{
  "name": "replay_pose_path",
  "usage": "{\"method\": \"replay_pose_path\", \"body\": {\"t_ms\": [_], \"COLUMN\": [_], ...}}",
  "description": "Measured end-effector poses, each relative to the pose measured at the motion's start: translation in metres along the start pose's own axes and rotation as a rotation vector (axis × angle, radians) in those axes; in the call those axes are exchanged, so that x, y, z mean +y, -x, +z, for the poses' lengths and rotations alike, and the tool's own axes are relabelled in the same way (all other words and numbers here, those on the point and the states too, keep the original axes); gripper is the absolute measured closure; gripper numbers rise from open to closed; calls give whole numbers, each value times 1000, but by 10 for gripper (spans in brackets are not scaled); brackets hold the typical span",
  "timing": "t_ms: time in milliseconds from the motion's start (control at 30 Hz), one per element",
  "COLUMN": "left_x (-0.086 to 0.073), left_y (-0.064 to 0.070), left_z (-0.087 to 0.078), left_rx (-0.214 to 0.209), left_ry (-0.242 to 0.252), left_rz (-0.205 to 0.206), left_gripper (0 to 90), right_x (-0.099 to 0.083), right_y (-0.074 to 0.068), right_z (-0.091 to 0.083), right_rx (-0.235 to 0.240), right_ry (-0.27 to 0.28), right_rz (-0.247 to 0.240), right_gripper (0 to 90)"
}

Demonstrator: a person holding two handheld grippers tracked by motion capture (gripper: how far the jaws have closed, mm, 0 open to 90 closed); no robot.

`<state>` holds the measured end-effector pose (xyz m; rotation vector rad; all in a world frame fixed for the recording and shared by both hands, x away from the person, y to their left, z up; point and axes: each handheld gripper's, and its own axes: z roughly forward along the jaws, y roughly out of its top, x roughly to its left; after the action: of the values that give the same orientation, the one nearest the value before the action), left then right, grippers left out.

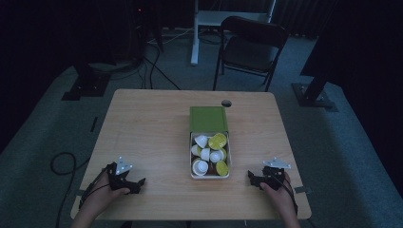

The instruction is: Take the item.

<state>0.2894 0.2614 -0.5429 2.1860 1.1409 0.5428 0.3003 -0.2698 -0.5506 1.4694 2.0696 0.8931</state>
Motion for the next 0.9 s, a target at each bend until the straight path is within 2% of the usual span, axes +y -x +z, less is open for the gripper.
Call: {"method": "replay_pose_path", "body": {"t_ms": [167, 267, 433, 633, 667, 800, 900], "left_x": [9, 16, 28, 41, 47, 57, 65], "left_y": [6, 9, 12, 19, 22, 28, 33], "left_z": [-4, -8, -14, -19, -21, -25, -28], "left_rx": [-28, -31, -29, -59, -77, -86, -105], "left_ry": [32, 45, 64, 91, 102, 106, 122], "left_rz": [-9, 8, 48, 75, 86, 120, 115], "left_gripper": [1, 41, 42, 41, 41, 41, 42], "right_x": [0, 0, 0, 0, 0, 0, 0], "right_y": [0, 0, 0, 0, 0, 0, 0], "right_z": [0, 0, 0, 0, 0, 0, 0], "right_rx": [0, 0, 0, 0, 0, 0, 0], "right_ry": [0, 0, 0, 0, 0, 0, 0], "right_rz": [0, 0, 0, 0, 0, -1, -1], "right_gripper": [119, 119, 119, 119, 119, 119, 119]}}
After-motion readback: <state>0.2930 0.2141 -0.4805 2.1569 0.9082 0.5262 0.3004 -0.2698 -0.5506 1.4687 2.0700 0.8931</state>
